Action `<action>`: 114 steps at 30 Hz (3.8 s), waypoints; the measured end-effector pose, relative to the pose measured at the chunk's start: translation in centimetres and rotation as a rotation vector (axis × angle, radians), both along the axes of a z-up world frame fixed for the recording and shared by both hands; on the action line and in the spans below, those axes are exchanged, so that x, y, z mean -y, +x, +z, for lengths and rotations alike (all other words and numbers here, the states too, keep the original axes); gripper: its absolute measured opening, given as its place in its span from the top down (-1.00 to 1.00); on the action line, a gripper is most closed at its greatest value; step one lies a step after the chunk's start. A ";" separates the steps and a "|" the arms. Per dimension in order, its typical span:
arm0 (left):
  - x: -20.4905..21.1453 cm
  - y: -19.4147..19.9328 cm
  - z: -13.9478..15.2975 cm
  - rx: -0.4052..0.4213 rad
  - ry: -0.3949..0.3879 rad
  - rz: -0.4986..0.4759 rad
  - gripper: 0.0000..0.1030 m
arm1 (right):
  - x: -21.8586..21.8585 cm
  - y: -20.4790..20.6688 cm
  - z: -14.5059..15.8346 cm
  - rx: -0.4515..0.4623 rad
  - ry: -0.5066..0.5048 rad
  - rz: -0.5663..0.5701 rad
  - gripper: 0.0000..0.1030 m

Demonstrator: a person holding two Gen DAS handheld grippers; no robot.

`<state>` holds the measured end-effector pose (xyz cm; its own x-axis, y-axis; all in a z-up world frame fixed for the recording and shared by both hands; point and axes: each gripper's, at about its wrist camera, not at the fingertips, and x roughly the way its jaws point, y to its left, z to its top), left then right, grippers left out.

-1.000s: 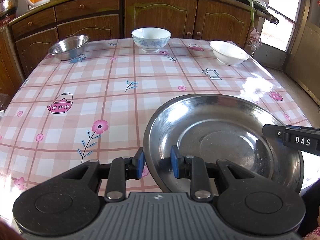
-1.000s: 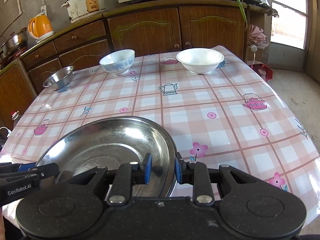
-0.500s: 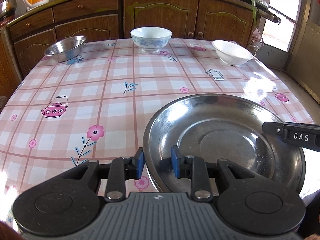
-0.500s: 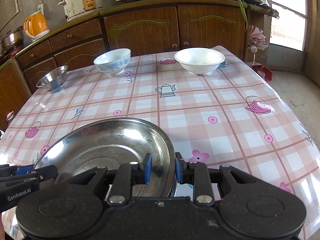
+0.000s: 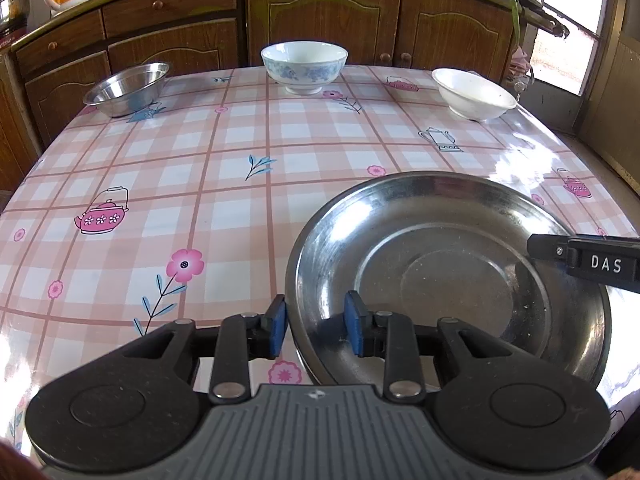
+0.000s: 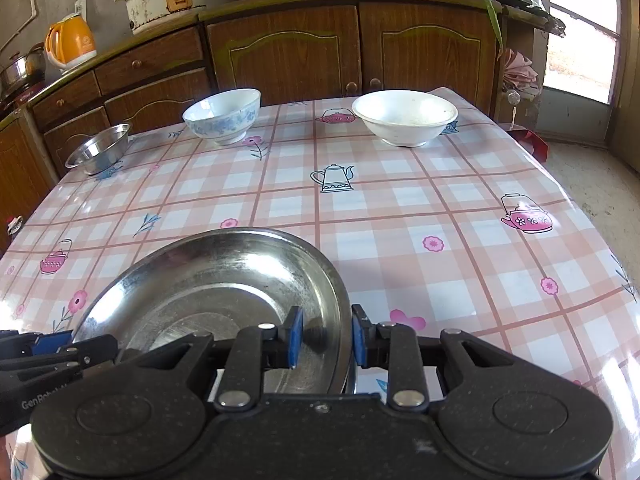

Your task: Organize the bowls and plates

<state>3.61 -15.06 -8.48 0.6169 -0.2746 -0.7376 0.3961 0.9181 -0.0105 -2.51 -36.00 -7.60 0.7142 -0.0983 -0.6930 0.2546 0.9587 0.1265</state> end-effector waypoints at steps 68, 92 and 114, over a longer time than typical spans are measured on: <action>-0.5 0.2 -0.5 -0.034 0.038 0.023 -0.84 | 1.8 -2.7 -2.5 -0.098 0.122 -0.050 -0.57; 0.3 1.0 -0.5 -0.042 -0.025 -0.035 0.14 | 0.6 -2.3 -2.0 -0.015 0.120 0.033 0.32; -0.4 0.4 3.8 0.091 -0.059 -0.020 0.18 | -0.1 -2.0 1.7 0.070 0.091 0.060 0.32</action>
